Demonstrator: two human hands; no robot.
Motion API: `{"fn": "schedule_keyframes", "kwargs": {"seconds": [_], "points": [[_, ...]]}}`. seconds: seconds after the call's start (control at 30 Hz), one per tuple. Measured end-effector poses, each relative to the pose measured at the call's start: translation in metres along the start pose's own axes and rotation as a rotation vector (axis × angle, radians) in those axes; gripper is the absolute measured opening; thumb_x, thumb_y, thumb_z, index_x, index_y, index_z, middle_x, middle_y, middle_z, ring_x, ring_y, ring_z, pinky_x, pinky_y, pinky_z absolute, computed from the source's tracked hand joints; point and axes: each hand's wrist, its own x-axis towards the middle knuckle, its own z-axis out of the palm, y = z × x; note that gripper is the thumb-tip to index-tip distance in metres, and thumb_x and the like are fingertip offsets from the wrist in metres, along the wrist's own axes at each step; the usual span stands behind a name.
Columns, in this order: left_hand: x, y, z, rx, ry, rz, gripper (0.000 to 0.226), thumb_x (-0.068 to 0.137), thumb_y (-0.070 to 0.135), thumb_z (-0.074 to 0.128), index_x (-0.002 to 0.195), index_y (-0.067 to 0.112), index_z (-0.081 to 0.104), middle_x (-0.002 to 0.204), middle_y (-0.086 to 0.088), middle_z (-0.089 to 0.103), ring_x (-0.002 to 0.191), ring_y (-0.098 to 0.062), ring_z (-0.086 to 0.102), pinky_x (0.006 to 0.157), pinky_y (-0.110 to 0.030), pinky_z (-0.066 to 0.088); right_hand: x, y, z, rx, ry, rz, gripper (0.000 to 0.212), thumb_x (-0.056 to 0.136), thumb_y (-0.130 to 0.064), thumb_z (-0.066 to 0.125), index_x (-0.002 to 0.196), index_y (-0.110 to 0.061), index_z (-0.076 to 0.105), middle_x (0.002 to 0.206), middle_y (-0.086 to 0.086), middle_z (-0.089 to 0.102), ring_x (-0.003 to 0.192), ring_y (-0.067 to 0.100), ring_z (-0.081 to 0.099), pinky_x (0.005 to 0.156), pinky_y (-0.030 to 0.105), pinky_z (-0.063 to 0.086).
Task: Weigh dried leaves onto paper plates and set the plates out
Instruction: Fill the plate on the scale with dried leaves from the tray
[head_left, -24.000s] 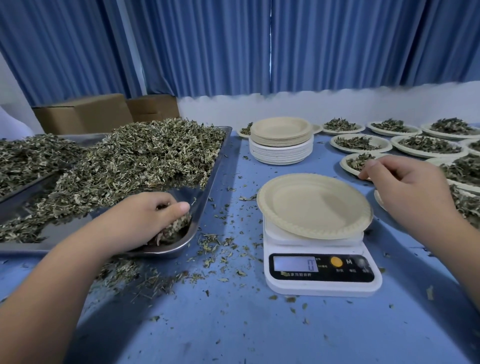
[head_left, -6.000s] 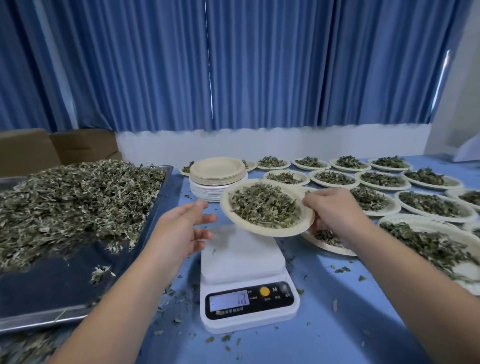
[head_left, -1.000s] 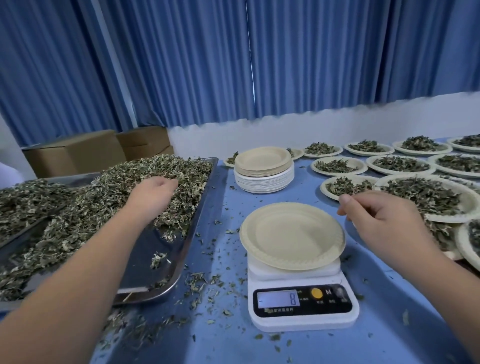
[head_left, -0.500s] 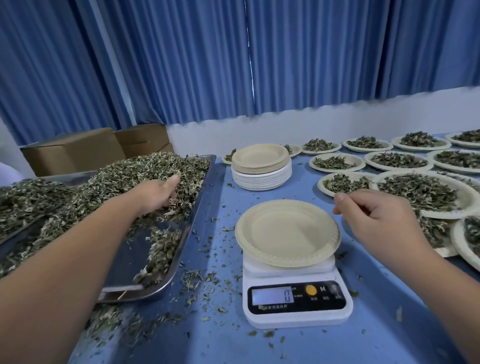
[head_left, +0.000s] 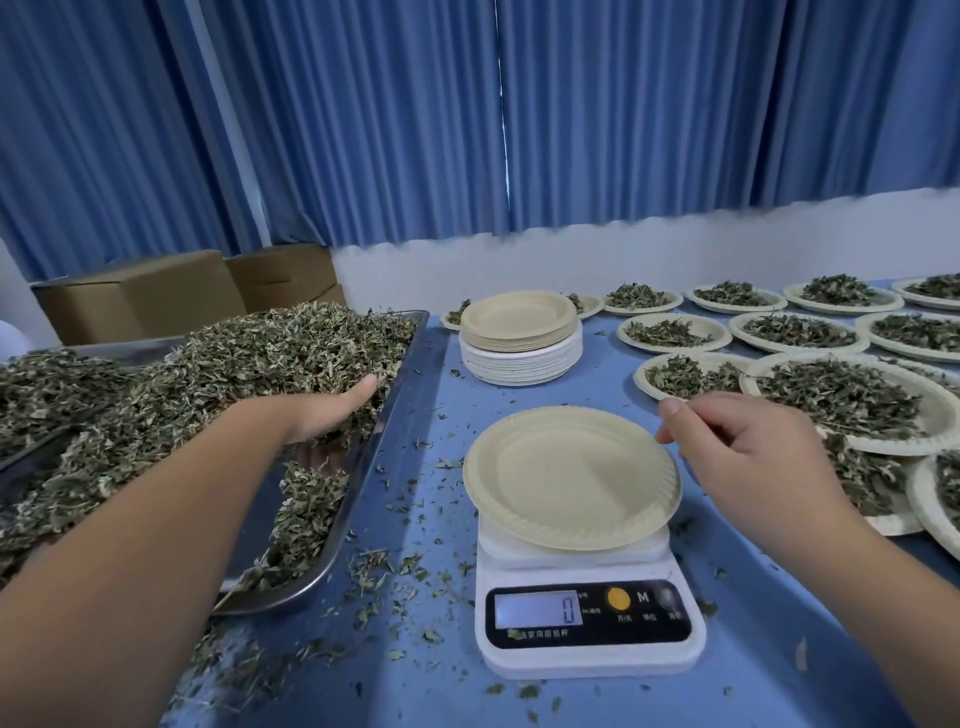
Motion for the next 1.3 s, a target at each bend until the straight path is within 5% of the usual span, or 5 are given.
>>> {"fn": "schedule_keyframes", "kwargs": {"seconds": [0.23,0.47,0.9,1.1,1.3], "points": [[-0.002,-0.007,-0.006,-0.034,0.214,0.071,0.119,0.058,0.095,-0.005,0.137,0.026,0.051,0.135,-0.011,0.056,0.118,-0.03,0.055,0.112,-0.055,0.024,-0.001,0.001,-0.001,0.04,0.009,0.06,0.036,0.093,-0.023,0.056,0.062,-0.008,0.067,0.056,-0.024,0.058,0.051,0.006,0.05,0.047,0.016,0.033],[-0.014,-0.014,0.005,-0.014,0.19,0.133,0.109,0.064,0.093,-0.001,0.148,0.033,0.033,0.157,-0.007,0.029,0.144,-0.031,0.026,0.116,-0.054,0.015,-0.002,0.001,-0.002,0.049,-0.001,0.095,0.035,0.094,-0.023,0.057,0.063,-0.012,0.068,0.056,-0.023,0.059,0.05,0.005,0.049,0.047,0.015,0.032],[-0.103,-0.032,0.031,0.081,0.048,0.236,0.076,0.071,0.084,0.001,0.114,0.05,0.054,0.15,0.004,0.042,0.136,-0.017,0.04,0.113,-0.04,0.024,-0.005,-0.005,-0.005,0.09,-0.01,0.126,0.036,0.094,-0.022,0.056,0.062,-0.011,0.067,0.052,-0.021,0.058,0.05,0.006,0.048,0.048,0.019,0.034],[-0.133,-0.04,0.044,0.032,-0.019,0.218,0.114,0.05,0.103,0.006,0.144,0.046,0.034,0.155,0.017,0.027,0.142,-0.011,0.029,0.117,-0.038,0.021,-0.008,-0.008,-0.006,0.071,-0.049,0.15,0.038,0.095,-0.024,0.055,0.066,-0.002,0.067,0.054,-0.029,0.058,0.048,0.006,0.047,0.049,0.026,0.034],[-0.149,-0.033,0.064,0.073,0.121,0.339,0.089,0.074,0.08,0.016,0.146,0.034,0.039,0.147,0.023,0.034,0.126,0.006,0.029,0.105,-0.018,0.018,-0.009,-0.009,-0.006,0.057,-0.072,0.153,0.041,0.096,-0.024,0.055,0.067,0.003,0.066,0.05,-0.029,0.055,0.047,0.003,0.049,0.051,0.025,0.033]]}}
